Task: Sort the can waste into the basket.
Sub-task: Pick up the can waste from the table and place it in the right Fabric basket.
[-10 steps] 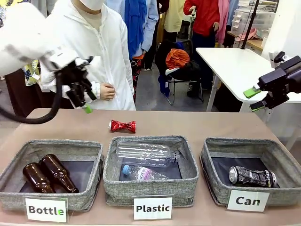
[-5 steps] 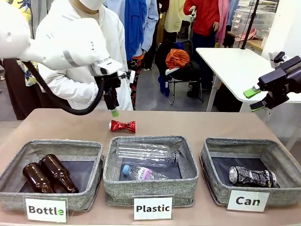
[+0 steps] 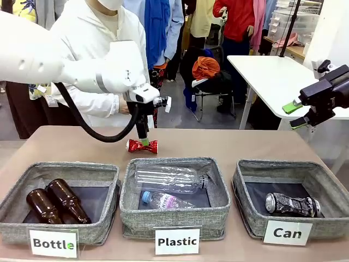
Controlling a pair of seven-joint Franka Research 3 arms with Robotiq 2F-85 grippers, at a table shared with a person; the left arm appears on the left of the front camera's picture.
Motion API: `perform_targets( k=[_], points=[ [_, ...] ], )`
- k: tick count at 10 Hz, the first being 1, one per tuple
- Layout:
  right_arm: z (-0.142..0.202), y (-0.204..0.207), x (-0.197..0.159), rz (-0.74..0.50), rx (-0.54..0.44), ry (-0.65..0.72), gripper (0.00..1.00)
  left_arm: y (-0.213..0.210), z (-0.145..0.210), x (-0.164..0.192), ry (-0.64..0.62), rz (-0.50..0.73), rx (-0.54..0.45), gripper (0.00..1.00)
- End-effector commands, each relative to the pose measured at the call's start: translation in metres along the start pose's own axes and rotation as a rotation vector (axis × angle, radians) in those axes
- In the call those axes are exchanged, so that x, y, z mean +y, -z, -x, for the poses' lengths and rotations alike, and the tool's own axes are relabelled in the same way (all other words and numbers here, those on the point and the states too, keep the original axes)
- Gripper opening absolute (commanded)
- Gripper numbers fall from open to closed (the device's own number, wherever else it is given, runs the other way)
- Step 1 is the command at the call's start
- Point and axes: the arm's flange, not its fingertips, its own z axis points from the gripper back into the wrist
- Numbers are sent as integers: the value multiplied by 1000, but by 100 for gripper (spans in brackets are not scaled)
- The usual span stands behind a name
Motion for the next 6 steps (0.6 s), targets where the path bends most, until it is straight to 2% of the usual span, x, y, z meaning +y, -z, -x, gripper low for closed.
perform_targets(
  k=[1,4,6],
  points=[
    [1,-3,0,0,7,-16,100,20,-3,3,-47,-73,141,100],
    [1,-3,0,0,7,-16,100,56,-1,10,-26,-81,214,100],
    [1,-3,0,0,7,-16,100,66,-2,14,-10,-57,222,100]
  ],
)
